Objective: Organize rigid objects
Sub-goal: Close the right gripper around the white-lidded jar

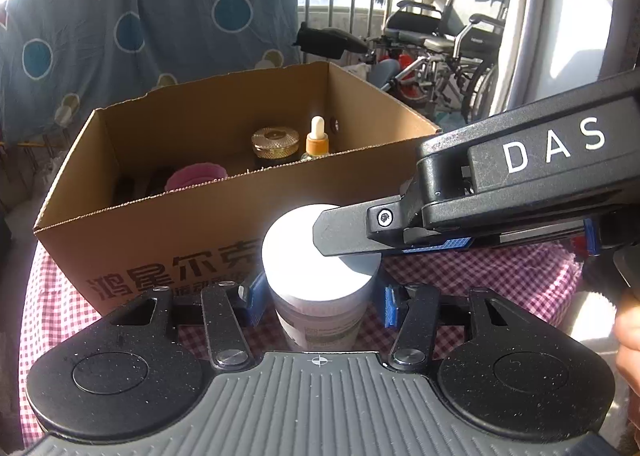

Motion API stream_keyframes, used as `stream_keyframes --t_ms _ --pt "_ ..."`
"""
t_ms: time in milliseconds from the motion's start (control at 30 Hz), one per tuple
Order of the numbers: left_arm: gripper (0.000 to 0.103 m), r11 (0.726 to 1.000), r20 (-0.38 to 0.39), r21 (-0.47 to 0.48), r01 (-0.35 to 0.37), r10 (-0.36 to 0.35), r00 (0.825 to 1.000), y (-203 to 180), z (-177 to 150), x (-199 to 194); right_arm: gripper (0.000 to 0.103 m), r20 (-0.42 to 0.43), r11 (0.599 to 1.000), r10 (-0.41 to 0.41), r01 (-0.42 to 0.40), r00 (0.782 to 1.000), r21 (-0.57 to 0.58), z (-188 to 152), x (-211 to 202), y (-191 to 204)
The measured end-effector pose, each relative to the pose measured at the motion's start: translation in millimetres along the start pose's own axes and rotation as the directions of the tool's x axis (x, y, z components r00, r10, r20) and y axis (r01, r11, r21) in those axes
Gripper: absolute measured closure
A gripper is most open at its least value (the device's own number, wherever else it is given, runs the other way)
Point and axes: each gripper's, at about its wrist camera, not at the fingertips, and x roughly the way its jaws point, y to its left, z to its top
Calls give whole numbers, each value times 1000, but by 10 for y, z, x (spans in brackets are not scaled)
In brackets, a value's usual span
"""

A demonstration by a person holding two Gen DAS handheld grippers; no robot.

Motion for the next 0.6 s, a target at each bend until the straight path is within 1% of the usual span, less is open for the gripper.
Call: stream_keyframes --t_ms 67,133,233,600 --pt "50 1000 -20 3 2 -2 1000 -18 6 49 70 -8 1000 -3 3 1000 10 -18 8 -58" --pt "50 1000 -23 5 -7 7 1000 -13 33 79 70 -15 1000 -4 4 1000 14 -26 27 -92" --pt "50 1000 -34 5 -11 12 999 -19 56 93 70 -19 999 13 -13 1000 30 -37 31 -151" --pt "50 1000 -70 9 -12 13 997 -62 104 174 70 -33 999 24 -22 999 46 -3 54 -178"
